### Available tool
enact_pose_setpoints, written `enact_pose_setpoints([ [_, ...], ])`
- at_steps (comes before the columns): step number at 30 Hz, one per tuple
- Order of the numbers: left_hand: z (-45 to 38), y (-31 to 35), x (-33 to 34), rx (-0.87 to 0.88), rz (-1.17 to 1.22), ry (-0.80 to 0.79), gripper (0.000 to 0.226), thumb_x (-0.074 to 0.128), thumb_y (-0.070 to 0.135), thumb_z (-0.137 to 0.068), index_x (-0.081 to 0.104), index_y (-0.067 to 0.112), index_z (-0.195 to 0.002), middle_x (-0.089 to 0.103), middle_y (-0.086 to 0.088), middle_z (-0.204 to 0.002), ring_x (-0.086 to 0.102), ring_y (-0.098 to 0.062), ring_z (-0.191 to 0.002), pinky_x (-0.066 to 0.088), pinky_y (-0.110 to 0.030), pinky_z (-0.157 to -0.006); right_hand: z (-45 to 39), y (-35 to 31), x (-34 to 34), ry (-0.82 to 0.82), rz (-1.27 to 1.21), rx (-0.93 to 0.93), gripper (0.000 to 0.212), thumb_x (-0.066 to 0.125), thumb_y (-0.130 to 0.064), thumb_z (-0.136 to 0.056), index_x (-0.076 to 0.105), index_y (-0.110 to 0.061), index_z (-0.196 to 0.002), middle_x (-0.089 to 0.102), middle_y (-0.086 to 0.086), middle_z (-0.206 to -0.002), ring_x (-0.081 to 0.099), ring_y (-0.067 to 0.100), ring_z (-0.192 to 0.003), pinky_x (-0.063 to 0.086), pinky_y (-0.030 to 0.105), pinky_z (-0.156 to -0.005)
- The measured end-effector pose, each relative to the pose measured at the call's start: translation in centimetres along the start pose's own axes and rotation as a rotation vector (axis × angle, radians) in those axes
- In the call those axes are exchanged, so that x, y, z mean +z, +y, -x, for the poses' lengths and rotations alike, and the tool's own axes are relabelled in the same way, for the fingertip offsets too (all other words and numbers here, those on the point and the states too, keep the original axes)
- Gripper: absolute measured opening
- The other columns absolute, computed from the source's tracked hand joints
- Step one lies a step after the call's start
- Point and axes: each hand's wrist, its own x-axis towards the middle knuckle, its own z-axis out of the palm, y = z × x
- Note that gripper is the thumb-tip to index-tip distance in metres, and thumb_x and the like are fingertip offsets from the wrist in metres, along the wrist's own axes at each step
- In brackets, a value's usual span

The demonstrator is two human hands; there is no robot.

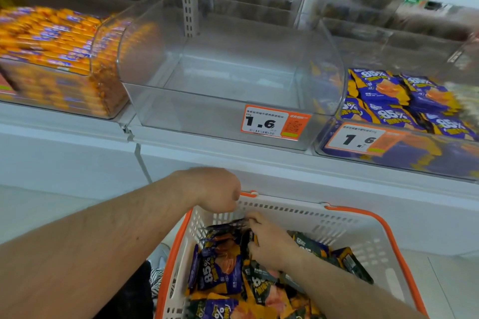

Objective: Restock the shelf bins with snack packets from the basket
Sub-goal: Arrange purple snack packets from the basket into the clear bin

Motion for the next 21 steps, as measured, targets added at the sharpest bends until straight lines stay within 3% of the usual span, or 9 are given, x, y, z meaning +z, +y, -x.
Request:
enact_pose_setpoints([
  [3, -0.4, 0.0, -0.1, -0.027, 0.016, -0.016, 0.036, 0.046, 0.029, -0.096, 0.062, 0.01, -0.121, 0.063, -0.008, -0.124, 0.06, -0.026, -0.112, 0.049, -0.042, -0.097, 3.8, 0.8, -4.3, 0.128, 0.221, -0.222, 0.062, 0.044, -0.031, -0.09, 0.039, -0.011, -0.149, 0.034, -0.001, -0.155, 0.038, 0.02, -0.138, 0.036, 0.034, -0.114],
  [5, -0.6, 0.8, -0.5, -0.018, 0.13, 0.011, 0.039, 0.045, 0.031, -0.099, 0.057, 0.009, -0.129, 0.058, -0.009, -0.131, 0.055, -0.026, -0.118, 0.044, -0.032, -0.097, 6.4, 1.3, -7.2, 0.231, 0.298, -0.377, 0.058, 0.05, -0.028, -0.08, 0.059, -0.006, -0.133, 0.053, 0.004, -0.141, 0.053, 0.024, -0.126, 0.045, 0.036, -0.107],
  [7, -1.0, 1.7, -0.5, -0.005, 0.36, 0.072, 0.047, 0.046, 0.036, -0.101, 0.047, 0.009, -0.139, 0.05, -0.007, -0.142, 0.049, -0.023, -0.126, 0.038, -0.026, -0.097, 8.8, 1.6, -9.7, 0.287, 0.298, -0.472, 0.051, 0.056, -0.023, -0.072, 0.069, -0.004, -0.118, 0.062, 0.007, -0.13, 0.06, 0.025, -0.116, 0.045, 0.033, -0.106],
  [11, -1.7, 4.1, -0.3, 0.015, 0.88, 0.118, 0.065, 0.055, 0.042, -0.097, 0.032, 0.013, -0.15, 0.04, -0.003, -0.151, 0.041, -0.017, -0.135, 0.033, -0.033, -0.112, 12.3, 1.6, -13.0, 0.398, 0.388, -0.556, 0.047, 0.059, -0.022, -0.07, 0.07, -0.004, -0.111, 0.063, 0.008, -0.127, 0.058, 0.023, -0.117, 0.035, 0.029, -0.114],
  [13, -2.0, 5.3, -0.3, 0.073, 1.089, 0.106, 0.048, 0.058, 0.033, -0.097, 0.045, 0.017, -0.14, 0.05, 0.0, -0.142, 0.049, -0.013, -0.126, 0.036, -0.034, -0.111, 13.2, 1.7, -13.7, 0.425, 0.398, -0.6, 0.046, 0.059, -0.022, -0.07, 0.068, -0.005, -0.112, 0.063, 0.01, -0.128, 0.059, 0.026, -0.118, 0.038, 0.035, -0.113],
  [16, -2.2, 6.5, -0.2, 0.161, 1.328, 0.135, 0.012, 0.059, 0.016, -0.097, 0.062, 0.019, -0.108, 0.07, 0.002, -0.105, 0.065, -0.014, -0.093, 0.05, -0.038, -0.092, 13.7, 1.8, -14.4, 0.499, 0.376, -0.642, 0.044, 0.062, -0.019, -0.068, 0.069, -0.005, -0.109, 0.063, 0.012, -0.126, 0.06, 0.026, -0.116, 0.038, 0.041, -0.113],
  [19, -2.0, 6.7, -0.7, 0.153, 1.393, 0.204, 0.004, 0.063, 0.011, -0.093, 0.06, 0.014, -0.095, 0.073, 0.003, -0.083, 0.067, -0.012, -0.07, 0.053, -0.03, -0.068, 14.1, 2.4, -14.7, 0.566, 0.294, -0.549, 0.035, 0.061, -0.022, -0.07, 0.07, -0.012, -0.102, 0.06, 0.009, -0.131, 0.059, 0.024, -0.116, 0.043, 0.04, -0.107],
  [21, -1.6, 7.2, -1.2, 0.174, 1.426, 0.258, 0.011, 0.065, 0.008, -0.092, 0.057, 0.014, -0.086, 0.073, 0.001, -0.077, 0.067, -0.012, -0.064, 0.053, -0.025, -0.057, 14.4, 2.6, -14.5, 0.672, 0.208, -0.442, 0.016, 0.059, -0.027, -0.074, 0.059, -0.02, -0.089, 0.054, 0.006, -0.133, 0.06, 0.023, -0.111, 0.052, 0.039, -0.089],
])
